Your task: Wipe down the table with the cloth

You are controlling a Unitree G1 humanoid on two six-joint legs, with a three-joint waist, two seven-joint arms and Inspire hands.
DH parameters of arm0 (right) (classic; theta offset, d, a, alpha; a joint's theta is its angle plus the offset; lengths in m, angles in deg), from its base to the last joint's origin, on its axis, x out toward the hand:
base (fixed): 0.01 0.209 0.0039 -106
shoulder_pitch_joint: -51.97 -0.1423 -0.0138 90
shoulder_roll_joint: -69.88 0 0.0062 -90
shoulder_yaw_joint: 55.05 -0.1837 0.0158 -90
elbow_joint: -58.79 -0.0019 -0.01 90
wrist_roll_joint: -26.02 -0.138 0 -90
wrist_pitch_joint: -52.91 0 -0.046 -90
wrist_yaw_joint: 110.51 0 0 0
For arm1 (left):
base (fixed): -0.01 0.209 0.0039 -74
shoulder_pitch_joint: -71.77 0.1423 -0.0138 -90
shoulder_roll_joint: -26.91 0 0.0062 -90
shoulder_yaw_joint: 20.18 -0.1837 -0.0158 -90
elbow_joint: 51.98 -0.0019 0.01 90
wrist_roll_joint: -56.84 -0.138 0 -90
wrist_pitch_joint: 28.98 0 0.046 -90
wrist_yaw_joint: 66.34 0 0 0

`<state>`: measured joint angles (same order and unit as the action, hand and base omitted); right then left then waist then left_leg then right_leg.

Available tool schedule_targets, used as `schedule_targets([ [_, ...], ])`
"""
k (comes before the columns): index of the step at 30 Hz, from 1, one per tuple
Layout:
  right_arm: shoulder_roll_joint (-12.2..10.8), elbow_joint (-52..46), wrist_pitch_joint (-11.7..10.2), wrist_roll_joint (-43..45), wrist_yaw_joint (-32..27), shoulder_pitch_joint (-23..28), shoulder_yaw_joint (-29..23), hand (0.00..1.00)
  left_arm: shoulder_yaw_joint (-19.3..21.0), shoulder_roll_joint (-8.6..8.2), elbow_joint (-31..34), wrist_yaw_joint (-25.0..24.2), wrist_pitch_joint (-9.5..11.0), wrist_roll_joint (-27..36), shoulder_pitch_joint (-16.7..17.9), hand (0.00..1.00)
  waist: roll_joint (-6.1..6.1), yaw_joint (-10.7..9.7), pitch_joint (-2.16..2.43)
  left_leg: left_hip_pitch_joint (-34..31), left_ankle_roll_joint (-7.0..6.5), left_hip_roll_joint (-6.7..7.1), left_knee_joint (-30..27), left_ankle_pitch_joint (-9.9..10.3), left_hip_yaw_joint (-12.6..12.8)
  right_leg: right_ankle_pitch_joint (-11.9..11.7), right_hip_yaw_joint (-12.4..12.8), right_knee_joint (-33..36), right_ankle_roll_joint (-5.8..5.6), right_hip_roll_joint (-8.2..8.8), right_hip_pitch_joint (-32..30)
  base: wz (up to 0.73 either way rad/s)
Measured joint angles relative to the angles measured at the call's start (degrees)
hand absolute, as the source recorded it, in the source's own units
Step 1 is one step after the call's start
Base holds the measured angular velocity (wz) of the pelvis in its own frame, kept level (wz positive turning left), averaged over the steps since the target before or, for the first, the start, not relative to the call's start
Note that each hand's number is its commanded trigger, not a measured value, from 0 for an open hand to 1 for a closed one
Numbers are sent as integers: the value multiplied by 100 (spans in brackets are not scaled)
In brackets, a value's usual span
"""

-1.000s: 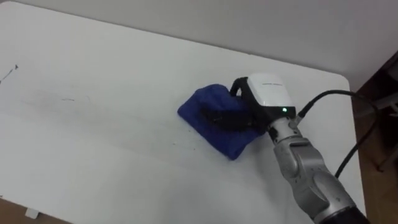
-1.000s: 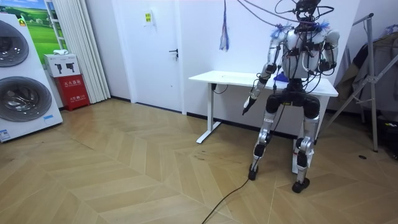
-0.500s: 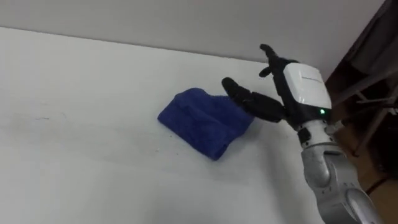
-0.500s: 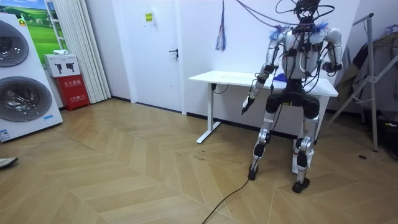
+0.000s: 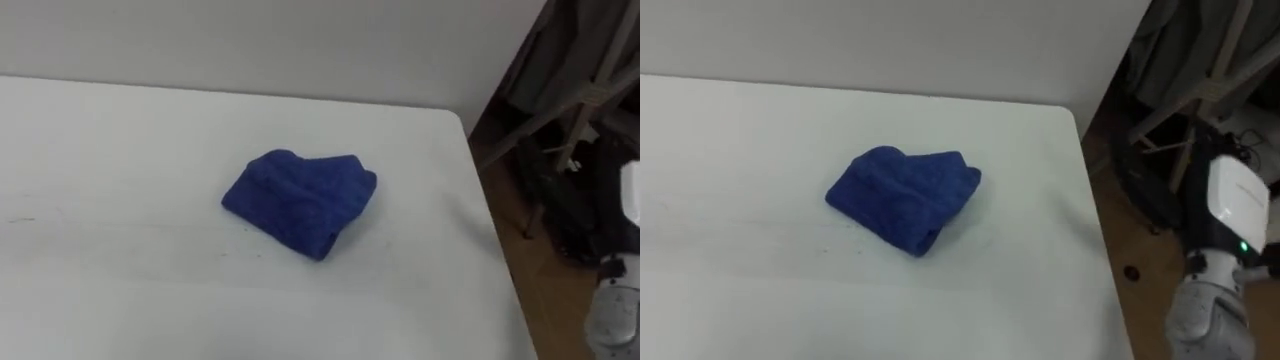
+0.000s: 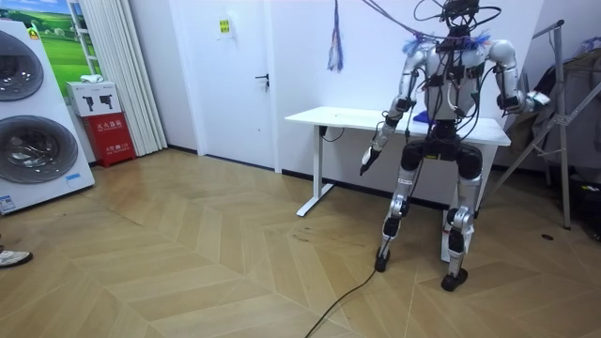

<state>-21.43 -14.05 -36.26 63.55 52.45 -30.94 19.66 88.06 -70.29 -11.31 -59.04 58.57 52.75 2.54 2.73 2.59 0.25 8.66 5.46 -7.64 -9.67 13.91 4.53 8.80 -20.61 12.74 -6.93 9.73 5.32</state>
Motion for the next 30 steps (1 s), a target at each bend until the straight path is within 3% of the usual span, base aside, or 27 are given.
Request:
schedule_targets([
  [3, 137, 1106, 66, -542, -5, 109, -254, 0, 111, 39, 15, 2, -3, -42, 27, 0, 28, -67, -13, -33, -17, 33, -5, -10, 6, 13, 15, 23, -19, 30, -40, 0],
  [6, 179, 2320, 192, -979, 1, 113, -627, 0, 425, 43, 38, -3, -6, -170, 6, 0, 130, -78, -27, -36, -17, 36, -6, -10, 10, 19, 30, 24, -28, 31, -44, 0],
  [11, 433, 3870, 297, -1580, 163, 149, -975, 0, 679, 106, 37, -6, -13, -174, 23, 0, 183, -146, 17, -36, -17, 52, -10, -10, 3, 32, 28, 33, -46, 48, -36, 1],
  [15, 584, 4370, 433, -1719, 324, 169, -1092, 0, 735, 125, -9, -14, -37, -167, 23, 0, 242, -172, 24, -37, -17, 54, -10, -10, -1, 32, 27, 35, -47, 46, -23, 1],
  [18, 618, 4744, 519, -1729, 548, 311, -1083, 0, 742, 137, -24, -9, -188, -170, 39, 0, 311, -192, 17, -21, -18, 56, -30, -9, -4, 33, 16, 31, -48, 50, 15, 3],
  [21, 607, 5176, 762, -1682, 811, 365, -995, 0, 737, 137, -31, -3, -287, -166, 47, 0, 299, -182, 34, -28, -29, 55, -41, 1, -2, 32, 81, -1, -46, 38, 25, 0],
  [24, 482, 5461, 964, -1737, 944, 603, -705, 0, 686, 138, -38, 18, -360, -168, 34, 0, 243, -149, 45, -10, -31, 54, -51, 10, -7, 32, 196, -14, -46, 14, 56, 0],
  [27, 125, 5444, 1106, -1796, 987, 855, -375, 0, 362, 136, -203, 142, -353, -148, -7, 0, 119, -147, 53, 5, -29, 47, -63, 13, -15, 27, 185, -14, -40, 4, 85, 0],
  [30, -257, 5403, 1187, -2043, 1086, 950, -98, 0, 97, 123, -479, 234, -350, -165, -147, 0, 24, -125, 22, 15, -30, 46, -49, 32, -18, 17, 204, -9, -30, 2, 96, -2],
])
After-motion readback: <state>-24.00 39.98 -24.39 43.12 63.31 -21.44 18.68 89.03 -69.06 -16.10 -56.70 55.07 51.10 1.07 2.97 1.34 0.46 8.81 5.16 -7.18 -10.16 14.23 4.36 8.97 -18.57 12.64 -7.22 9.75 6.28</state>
